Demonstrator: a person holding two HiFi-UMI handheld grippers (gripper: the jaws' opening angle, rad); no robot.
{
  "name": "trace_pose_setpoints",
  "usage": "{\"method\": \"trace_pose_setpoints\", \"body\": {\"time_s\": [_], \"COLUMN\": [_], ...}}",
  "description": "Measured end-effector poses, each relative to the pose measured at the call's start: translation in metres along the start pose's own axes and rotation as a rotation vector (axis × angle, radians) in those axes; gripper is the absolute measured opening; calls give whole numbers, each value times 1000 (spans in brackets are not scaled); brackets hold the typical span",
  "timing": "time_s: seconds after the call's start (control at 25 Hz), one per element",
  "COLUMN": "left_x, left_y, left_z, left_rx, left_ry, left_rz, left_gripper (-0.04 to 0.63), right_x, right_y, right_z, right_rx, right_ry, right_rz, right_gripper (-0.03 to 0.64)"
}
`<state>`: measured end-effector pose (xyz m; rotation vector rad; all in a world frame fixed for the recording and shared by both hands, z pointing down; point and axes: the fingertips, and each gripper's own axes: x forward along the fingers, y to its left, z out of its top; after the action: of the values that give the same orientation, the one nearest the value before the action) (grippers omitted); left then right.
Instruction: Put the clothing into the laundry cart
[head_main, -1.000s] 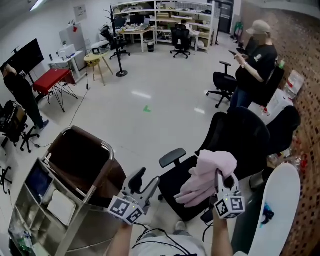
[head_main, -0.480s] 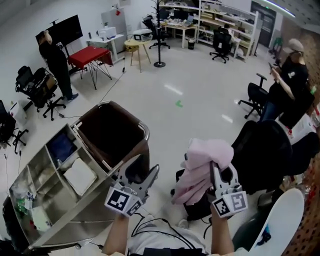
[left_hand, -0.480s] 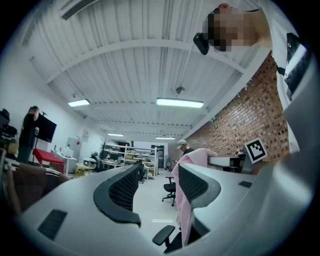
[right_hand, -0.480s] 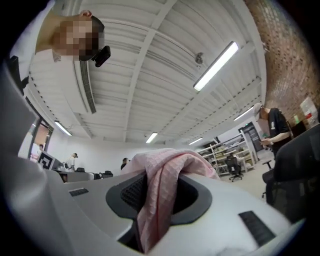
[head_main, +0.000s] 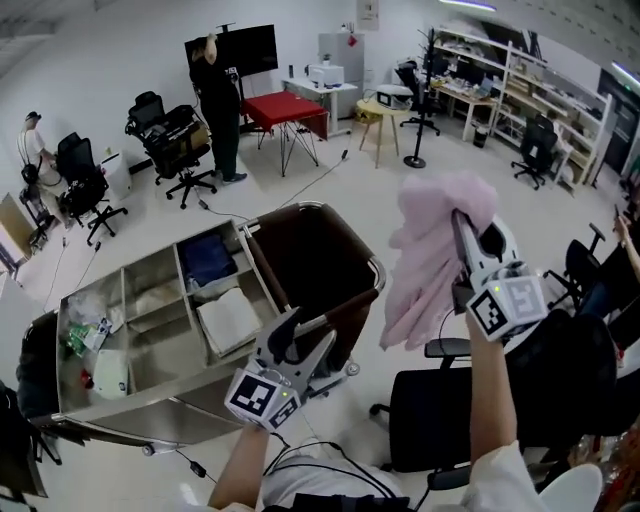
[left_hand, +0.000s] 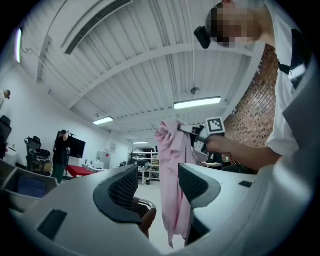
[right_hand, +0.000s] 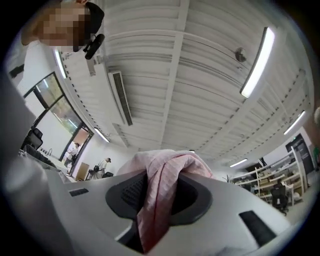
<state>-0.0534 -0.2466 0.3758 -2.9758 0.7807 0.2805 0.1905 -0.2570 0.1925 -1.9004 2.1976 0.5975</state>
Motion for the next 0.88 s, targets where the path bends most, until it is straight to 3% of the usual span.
{"method": "trace_pose_setpoints", "body": {"time_s": [0.16,0.36,0.68,0.88], "left_x": [-23,-50,-94,-101], "left_y": [19,37,73,82], "left_z": [17,35,26,19], "left_rx": [24,47,60,52], "left_ry": [-24,-36,-37,-22], "left_rz": [92,201,304,329], "left_gripper": [245,245,245,245], "right_x": [95,175,249,262], "right_y": [6,10,72,114], "right_z": [53,100,24,-60], "right_rx": [-40,88,214,201], "right_ry": [-53,-142,-65,131], "right_rz": [104,103,175,287], "right_gripper": [121,121,121,143]}}
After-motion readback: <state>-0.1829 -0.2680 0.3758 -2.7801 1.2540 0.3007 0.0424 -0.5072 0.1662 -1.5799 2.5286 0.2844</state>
